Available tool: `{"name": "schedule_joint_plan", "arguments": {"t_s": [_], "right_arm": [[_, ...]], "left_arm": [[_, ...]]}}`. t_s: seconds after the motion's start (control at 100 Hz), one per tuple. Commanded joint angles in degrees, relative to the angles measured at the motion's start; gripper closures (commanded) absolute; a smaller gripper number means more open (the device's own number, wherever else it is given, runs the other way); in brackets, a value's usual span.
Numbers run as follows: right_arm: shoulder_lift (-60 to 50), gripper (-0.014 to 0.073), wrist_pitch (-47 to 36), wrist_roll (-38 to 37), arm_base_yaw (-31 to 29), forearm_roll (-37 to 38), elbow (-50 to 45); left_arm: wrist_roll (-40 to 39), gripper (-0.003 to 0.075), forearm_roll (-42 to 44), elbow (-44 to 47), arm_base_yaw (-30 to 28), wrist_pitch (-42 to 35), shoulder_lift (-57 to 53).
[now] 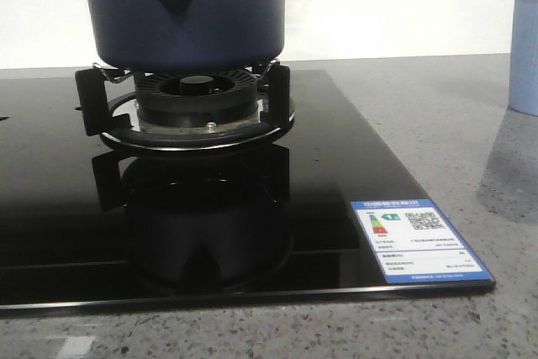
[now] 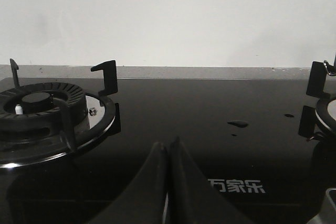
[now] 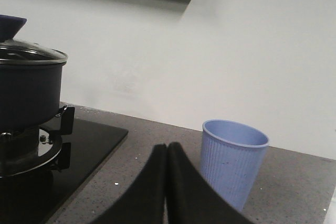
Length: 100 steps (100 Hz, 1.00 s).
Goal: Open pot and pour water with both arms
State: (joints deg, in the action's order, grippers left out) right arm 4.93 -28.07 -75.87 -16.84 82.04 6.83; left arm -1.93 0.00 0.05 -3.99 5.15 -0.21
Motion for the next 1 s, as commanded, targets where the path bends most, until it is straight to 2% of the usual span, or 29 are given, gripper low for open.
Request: {"name": "schedule_joint_plan", "arguments": {"t_s": [0.0,0.37,0.48,0.59,0.7,0.83,0.88,0.91,0.99], "right_arm": [[0.6,0.0654,0.1,0.1,0.2,-1.6,1.5],[0.6,0.0654,0.9,0.1,0.2,-1.6,1.3],[0.8,0.0654,1.4,2.6,0.2,-5.4,0.5],[3.3,0.0654,1.2,17.2,2.1,-17.4,0.2],[7.6,0.0654,3.7,32.1,6.9,-32.2,0.2],[9.7,0.0654,13.5,50.1,15.5,-50.6,0.2],[9.6,0.0654,18.1,58.6,19.4,-60.3,0.2],[9.2,0.0654,20.6,64.8,21.1,-64.9,0.2],[7.8,0.0654,26.3,75.4,24.0,-75.4,-0.3]], "left_arm": [[-0.5,0.0741,-0.6,0.5,-0.1,-3.8,-1.7],[-0.5,0.0741,-0.6,0.5,-0.1,-3.8,-1.7],[-0.5,0.0741,-0.6,0.5,-0.1,-3.8,-1.7],[-0.5,0.0741,-0.6,0.5,-0.1,-3.8,-1.7],[-0.5,0.0741,-0.6,0.5,-0.1,-3.8,-1.7],[-0.5,0.0741,-0.6,0.5,-0.1,-3.8,-1.7],[-0.5,0.0741,-0.6,0.5,-0.1,-3.8,-1.7],[-0.5,0.0741,-0.6,0.5,-0.1,-3.8,-1.7],[-0.5,0.0741,-0.6,0.5,-0.1,-3.8,-1.7]]}}
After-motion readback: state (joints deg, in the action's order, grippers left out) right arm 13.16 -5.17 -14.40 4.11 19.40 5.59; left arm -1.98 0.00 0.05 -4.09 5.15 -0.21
